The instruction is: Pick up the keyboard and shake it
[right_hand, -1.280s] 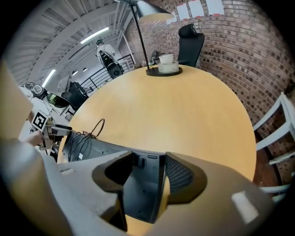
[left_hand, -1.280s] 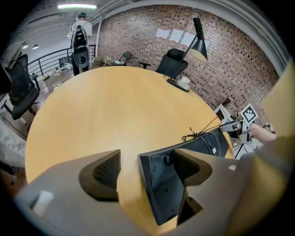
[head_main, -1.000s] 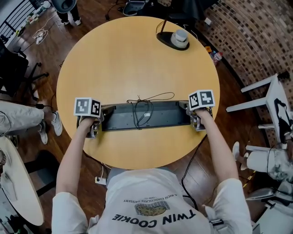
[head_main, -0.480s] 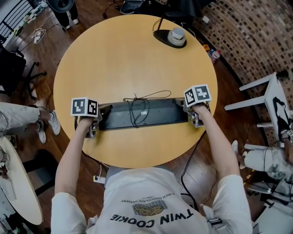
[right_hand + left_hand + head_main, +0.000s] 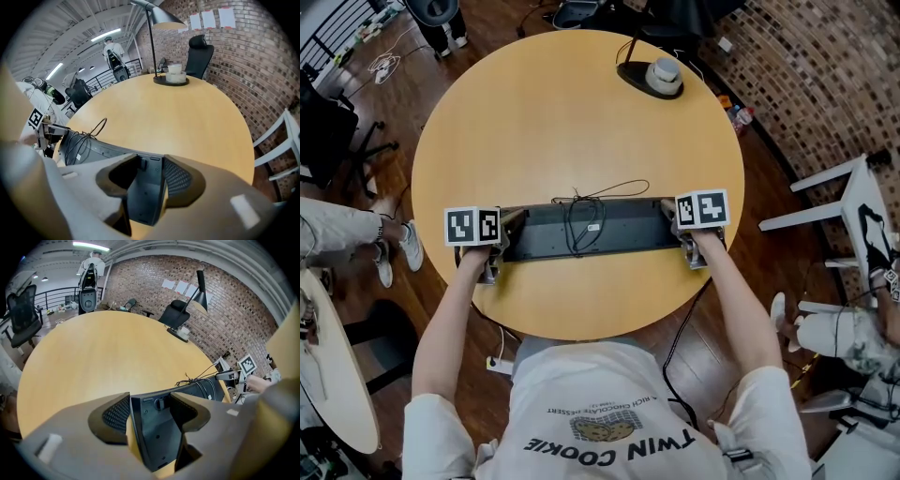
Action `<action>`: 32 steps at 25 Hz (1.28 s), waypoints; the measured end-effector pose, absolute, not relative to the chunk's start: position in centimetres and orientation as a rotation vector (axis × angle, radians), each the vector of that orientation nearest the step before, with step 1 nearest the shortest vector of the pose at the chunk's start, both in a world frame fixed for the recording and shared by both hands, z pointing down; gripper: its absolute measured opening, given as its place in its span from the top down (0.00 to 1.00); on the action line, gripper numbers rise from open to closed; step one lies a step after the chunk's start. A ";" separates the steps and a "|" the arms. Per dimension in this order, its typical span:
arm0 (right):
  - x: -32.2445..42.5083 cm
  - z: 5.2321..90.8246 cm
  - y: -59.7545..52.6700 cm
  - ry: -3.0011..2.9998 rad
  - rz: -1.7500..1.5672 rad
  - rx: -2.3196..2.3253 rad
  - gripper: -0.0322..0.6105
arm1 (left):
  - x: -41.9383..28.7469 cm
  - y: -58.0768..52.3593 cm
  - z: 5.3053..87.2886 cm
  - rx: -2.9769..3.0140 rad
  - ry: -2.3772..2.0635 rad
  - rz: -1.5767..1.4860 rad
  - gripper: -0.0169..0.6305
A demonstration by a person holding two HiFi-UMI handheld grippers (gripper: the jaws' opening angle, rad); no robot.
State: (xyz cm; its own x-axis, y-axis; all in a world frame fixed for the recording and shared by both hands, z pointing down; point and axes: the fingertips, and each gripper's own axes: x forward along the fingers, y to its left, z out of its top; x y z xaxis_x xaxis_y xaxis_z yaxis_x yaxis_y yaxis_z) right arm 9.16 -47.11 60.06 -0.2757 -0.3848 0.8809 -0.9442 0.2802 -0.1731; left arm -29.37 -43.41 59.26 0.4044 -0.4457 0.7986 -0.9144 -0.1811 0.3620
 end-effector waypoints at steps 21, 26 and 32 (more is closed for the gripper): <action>10.5 51.7 -41.9 -2.117 0.368 1.546 0.70 | -27.8 -37.9 50.8 2.206 -1.567 0.563 0.54; 11.1 50.8 -39.5 -2.150 0.260 1.560 0.71 | -27.2 -35.0 49.7 2.263 -1.638 0.585 0.54; 11.8 50.7 -36.2 -2.153 0.214 1.562 0.71 | -26.6 -31.3 49.3 2.331 -1.700 0.646 0.54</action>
State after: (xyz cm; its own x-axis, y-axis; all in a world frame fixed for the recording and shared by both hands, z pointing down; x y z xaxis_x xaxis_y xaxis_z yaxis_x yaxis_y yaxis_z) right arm 11.77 -36.21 50.71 -0.2429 -0.8561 0.4561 -0.9291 0.3406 0.1444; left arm -26.63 -31.33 49.31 0.2501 -0.8587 0.4472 -0.9391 -0.3276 -0.1040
